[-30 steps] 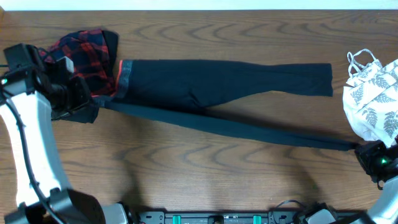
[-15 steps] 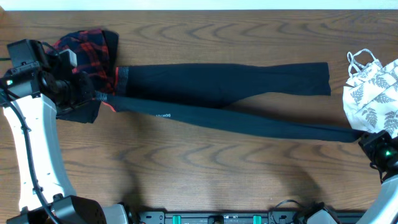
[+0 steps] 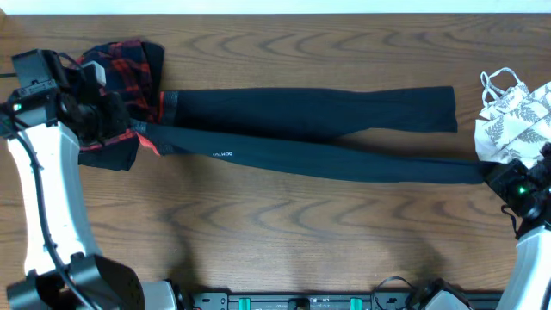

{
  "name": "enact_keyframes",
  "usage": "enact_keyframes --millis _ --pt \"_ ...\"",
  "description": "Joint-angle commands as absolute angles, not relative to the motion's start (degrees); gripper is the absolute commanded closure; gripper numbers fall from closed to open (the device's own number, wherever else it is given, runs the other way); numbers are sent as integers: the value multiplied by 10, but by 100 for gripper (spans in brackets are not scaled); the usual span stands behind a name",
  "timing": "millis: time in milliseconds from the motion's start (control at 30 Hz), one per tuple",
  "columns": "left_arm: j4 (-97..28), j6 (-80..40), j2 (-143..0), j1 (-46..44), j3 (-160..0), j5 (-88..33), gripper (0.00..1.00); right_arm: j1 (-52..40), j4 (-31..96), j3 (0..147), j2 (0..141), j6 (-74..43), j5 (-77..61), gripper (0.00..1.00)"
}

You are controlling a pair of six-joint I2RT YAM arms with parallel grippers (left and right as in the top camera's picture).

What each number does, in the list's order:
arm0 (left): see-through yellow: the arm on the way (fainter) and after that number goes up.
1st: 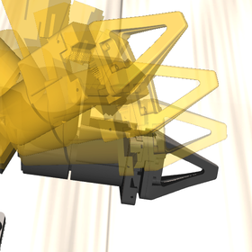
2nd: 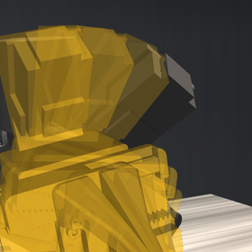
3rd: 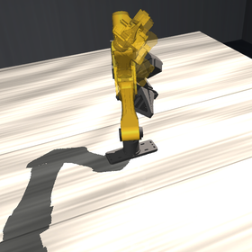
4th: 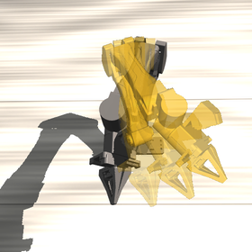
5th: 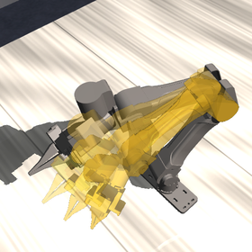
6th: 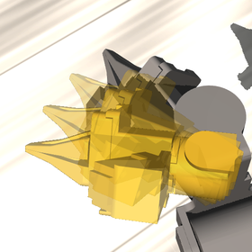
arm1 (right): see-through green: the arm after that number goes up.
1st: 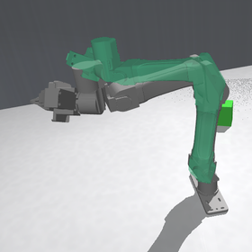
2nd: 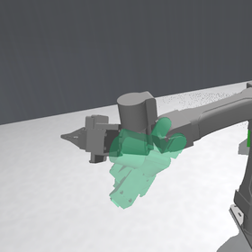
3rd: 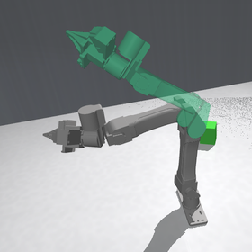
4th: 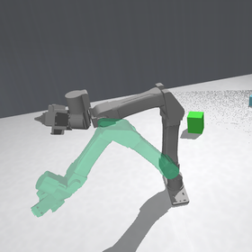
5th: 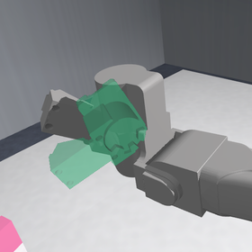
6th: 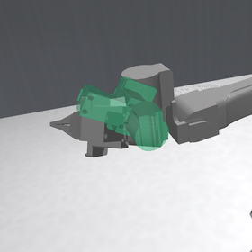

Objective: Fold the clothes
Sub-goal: 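Lift the lower leg with the right gripper and fold it onto the upper leg, then hold both ends of the folded pants and stretch them taut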

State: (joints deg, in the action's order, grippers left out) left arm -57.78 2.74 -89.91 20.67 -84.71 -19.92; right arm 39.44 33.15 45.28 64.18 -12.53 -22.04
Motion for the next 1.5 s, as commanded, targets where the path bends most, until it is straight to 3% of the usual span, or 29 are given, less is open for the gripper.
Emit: enact_keyframes --millis 0,767,1467 --pt "-569 22 -921 208 -846 -188 94 370 325 485 671 -137 -181 99" --pt "-437 22 -985 136 -846 -128 94 250 260 624 882 -132 -81 99" --pt "-365 22 -1037 132 -846 -111 94 196 110 631 996 -133 -57 99"
